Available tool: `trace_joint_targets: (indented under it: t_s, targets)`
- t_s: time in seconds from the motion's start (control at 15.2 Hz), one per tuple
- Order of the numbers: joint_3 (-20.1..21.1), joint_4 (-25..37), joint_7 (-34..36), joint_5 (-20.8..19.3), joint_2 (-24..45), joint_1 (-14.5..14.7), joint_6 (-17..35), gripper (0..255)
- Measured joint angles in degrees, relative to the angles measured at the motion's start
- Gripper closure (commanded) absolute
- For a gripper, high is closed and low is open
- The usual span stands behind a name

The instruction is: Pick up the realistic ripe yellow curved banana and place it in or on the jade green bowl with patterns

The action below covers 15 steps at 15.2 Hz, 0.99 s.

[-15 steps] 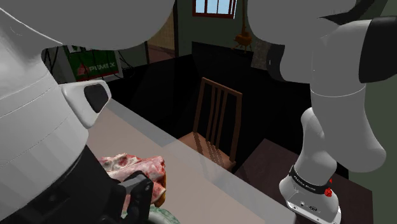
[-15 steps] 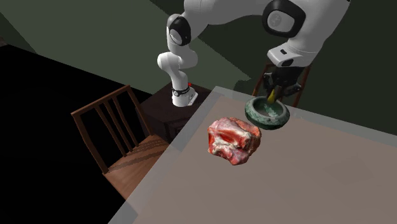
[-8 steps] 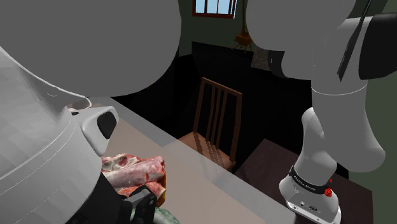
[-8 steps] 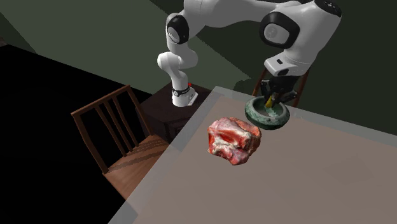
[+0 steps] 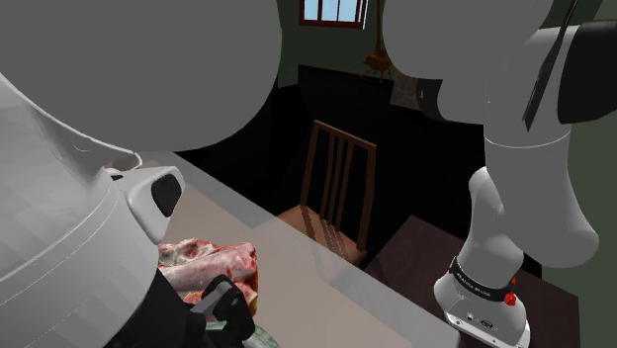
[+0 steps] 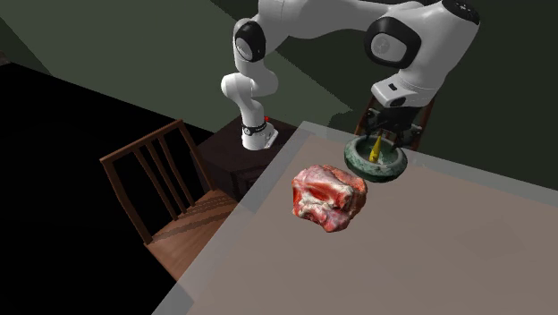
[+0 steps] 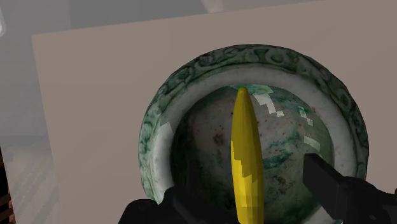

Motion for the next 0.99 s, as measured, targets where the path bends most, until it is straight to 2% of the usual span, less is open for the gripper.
trace_joint_targets:
  t_s: [0.26,0.59,0.99]
  targets:
    - [0.0,0.0,0.0,0.0,0.0,0.0,0.0,0]
    - [-0.6,13.01,0.24,-2.19,4.09,3.94,-8.84,0]
    - [-0.74,15.09,0.27,-2.57,4.84,4.64,-10.24,0]
